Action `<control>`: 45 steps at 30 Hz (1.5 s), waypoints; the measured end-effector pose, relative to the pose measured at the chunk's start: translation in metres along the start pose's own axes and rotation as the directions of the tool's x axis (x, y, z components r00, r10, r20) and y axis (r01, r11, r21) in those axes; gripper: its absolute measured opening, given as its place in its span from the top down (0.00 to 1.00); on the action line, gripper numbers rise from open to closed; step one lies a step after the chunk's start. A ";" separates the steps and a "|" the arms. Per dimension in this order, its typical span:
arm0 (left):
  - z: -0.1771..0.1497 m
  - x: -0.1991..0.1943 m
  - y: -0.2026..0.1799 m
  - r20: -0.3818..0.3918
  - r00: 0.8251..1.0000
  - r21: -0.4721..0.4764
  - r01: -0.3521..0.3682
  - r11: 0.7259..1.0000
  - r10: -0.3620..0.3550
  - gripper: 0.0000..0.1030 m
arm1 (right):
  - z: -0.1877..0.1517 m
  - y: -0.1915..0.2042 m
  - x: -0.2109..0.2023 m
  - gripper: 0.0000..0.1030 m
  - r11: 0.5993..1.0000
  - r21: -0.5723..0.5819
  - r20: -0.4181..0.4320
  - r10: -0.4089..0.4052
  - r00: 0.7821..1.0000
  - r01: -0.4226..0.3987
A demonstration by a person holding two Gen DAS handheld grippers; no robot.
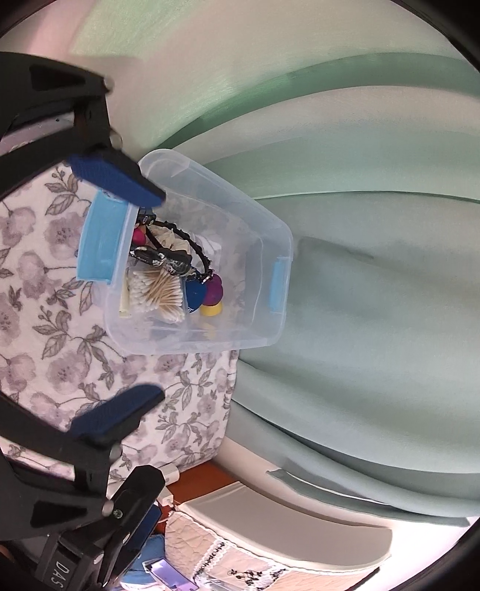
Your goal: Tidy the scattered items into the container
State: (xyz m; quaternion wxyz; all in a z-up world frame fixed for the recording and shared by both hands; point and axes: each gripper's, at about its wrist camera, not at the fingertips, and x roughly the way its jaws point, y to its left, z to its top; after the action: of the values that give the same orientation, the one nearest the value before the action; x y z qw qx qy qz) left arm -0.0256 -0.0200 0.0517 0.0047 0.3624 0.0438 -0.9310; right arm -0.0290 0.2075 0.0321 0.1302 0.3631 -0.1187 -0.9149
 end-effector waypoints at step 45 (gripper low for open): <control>-0.017 -0.017 0.018 -0.007 0.998 -0.021 -0.068 0.997 0.068 0.01 | -0.009 0.030 -0.016 0.00 0.987 -0.074 -0.020 -0.143 0.990 0.141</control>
State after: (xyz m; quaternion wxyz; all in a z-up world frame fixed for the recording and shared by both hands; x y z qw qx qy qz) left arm -0.0012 -0.0371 0.0491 0.0402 0.3664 0.0413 -0.9287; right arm -0.0068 0.1838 0.0452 0.0791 0.3771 -0.0577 -0.9210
